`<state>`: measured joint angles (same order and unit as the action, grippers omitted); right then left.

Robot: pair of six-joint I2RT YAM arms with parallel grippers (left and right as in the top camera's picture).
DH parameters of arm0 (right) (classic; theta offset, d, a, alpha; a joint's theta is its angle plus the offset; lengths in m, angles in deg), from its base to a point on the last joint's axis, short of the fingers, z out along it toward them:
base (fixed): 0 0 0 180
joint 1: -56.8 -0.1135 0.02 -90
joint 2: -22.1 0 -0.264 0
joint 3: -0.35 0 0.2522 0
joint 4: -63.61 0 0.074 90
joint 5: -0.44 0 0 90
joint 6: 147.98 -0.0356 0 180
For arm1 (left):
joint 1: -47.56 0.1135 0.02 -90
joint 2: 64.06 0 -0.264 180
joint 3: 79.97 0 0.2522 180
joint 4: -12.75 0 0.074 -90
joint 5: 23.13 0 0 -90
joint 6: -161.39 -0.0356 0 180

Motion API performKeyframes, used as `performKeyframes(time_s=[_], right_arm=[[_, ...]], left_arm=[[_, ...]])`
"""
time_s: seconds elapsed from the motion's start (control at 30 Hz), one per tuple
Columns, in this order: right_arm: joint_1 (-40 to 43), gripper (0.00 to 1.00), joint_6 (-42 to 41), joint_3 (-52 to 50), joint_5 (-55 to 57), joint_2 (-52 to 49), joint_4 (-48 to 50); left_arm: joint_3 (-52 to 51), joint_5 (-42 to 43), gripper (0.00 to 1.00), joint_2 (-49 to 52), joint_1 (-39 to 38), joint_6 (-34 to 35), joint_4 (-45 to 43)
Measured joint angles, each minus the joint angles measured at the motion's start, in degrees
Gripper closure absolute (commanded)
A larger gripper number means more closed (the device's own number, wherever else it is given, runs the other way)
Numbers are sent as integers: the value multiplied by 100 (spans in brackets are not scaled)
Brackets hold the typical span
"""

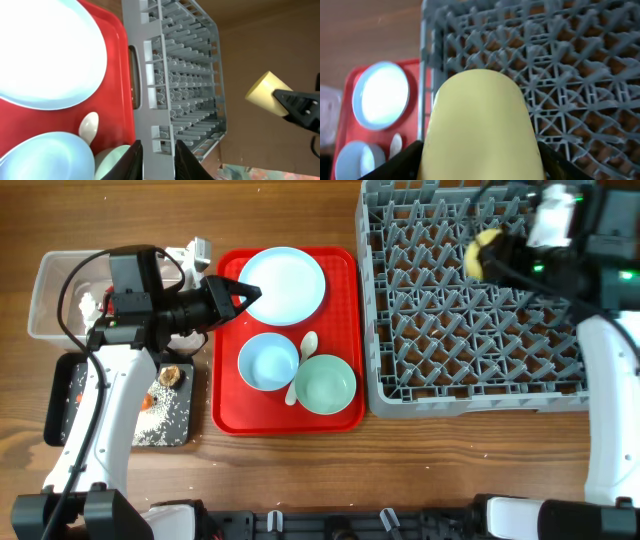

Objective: Sort waste into correct bins and load items into the dishwasher rack
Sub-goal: 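Lower the yellow cup into the rack with the right gripper and release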

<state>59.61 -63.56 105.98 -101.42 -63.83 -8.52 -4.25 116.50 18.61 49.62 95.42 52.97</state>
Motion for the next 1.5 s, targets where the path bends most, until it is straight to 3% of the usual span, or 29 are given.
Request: performKeyframes(time_s=[0.2,0.4,0.6,0.87,1.5], right_arm=[[-848,63,33,0,529,-11,-337],[-879,73,26,0,680,-511,-568],[-879,76,26,0,704,-1163,-901],[-879,82,11,0,704,-1224,-1154],[-1023,82,-83,-1145,723,-1248,129]], left_arm=[[0,-96,76,0,0,-24,216],[0,-136,76,0,0,-44,415],[0,-164,76,0,0,-46,535],[0,-166,76,0,0,-46,573],[0,-487,78,0,0,-63,813]])
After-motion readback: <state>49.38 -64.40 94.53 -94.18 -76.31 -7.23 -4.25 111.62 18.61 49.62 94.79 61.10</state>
